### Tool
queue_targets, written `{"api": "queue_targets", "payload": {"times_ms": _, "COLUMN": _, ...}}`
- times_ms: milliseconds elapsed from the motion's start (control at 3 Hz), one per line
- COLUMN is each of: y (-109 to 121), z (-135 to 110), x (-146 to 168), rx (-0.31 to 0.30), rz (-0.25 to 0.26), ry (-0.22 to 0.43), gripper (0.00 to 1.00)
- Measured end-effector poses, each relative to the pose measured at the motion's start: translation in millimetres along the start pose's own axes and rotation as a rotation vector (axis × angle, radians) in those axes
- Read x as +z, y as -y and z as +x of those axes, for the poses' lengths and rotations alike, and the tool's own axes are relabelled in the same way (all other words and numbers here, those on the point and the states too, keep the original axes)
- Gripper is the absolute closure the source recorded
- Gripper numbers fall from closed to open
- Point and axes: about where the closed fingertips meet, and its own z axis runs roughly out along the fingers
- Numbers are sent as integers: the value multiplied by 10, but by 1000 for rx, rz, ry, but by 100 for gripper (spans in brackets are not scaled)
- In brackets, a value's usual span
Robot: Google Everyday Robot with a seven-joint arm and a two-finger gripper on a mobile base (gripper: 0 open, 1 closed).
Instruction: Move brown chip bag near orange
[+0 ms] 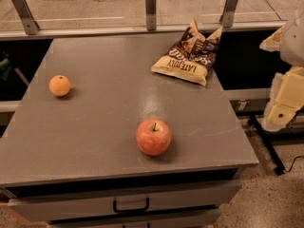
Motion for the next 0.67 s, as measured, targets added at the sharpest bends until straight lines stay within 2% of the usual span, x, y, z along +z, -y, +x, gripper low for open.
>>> {"api": "queue_targets", "payload": {"times_ms": 333, "y": 27, "z": -14, "x": 14, "rx": -1, "rz": 5, "ry": 7, "gripper": 0}}
{"api": "queue_targets", "payload": {"times_ms": 667, "y": 328, "z": -158, "x": 218, "rx": -11, "rz": 44, "ry": 86, "gripper": 0}}
